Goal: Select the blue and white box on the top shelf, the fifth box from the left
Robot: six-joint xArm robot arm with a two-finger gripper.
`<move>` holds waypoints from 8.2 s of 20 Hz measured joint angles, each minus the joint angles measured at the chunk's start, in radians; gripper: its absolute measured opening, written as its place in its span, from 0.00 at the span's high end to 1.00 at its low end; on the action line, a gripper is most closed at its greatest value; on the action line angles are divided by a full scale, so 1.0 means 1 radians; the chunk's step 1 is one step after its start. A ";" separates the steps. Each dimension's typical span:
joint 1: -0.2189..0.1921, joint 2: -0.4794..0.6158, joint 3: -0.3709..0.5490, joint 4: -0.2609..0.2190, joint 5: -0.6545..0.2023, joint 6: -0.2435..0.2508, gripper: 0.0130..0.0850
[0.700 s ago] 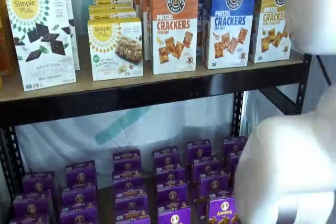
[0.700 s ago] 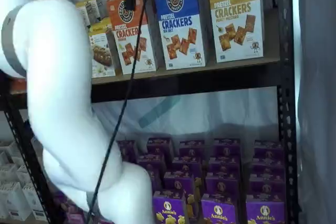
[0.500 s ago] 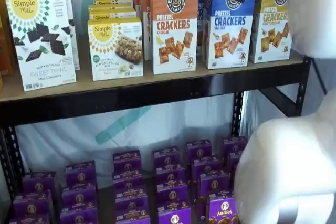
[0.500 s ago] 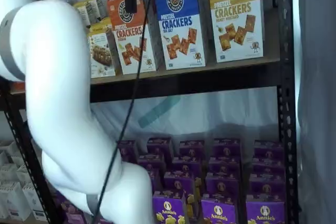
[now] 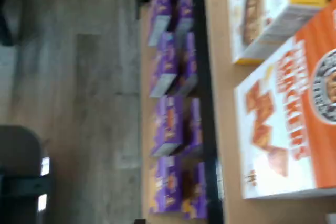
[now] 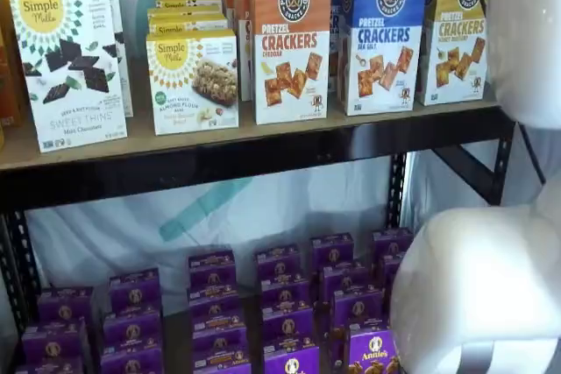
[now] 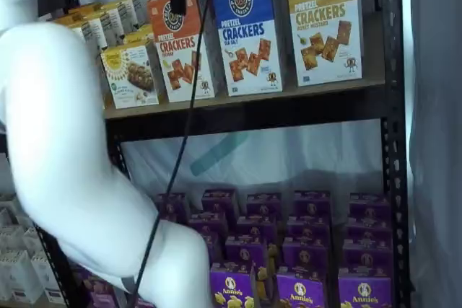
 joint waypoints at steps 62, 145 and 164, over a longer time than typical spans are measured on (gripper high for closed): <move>0.021 0.379 -0.229 -0.130 -0.134 -0.082 0.00; 0.032 0.333 -0.319 -0.192 0.068 -0.062 0.28; -0.007 0.094 -0.068 -0.158 0.127 -0.085 0.28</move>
